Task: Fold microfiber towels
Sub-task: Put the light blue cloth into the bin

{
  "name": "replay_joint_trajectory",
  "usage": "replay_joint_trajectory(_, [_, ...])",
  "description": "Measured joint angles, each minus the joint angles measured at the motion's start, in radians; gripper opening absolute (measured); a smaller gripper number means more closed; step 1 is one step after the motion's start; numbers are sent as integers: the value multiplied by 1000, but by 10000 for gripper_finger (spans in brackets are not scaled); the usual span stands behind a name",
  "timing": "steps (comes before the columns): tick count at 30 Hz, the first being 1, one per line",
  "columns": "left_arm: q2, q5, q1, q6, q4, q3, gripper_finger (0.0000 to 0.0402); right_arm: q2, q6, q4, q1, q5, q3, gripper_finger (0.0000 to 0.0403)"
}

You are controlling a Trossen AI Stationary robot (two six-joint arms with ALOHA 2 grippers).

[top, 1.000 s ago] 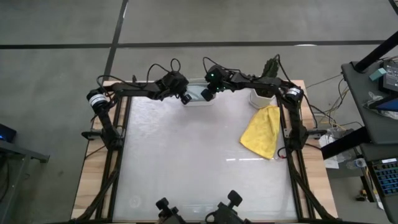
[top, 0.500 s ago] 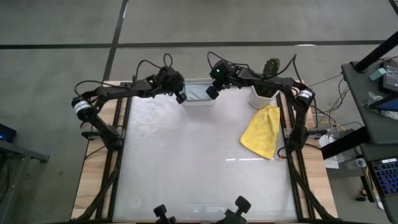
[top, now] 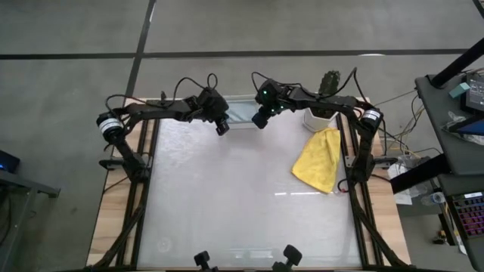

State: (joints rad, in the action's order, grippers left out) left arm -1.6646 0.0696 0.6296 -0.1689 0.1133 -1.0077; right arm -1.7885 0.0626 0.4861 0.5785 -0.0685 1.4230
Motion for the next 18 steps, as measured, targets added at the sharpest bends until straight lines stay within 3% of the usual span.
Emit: replay_joint_trajectory(18, [-24, -55, 0, 11, 0, -4, 8, 55, 17, 7, -2, -28, 1, 8])
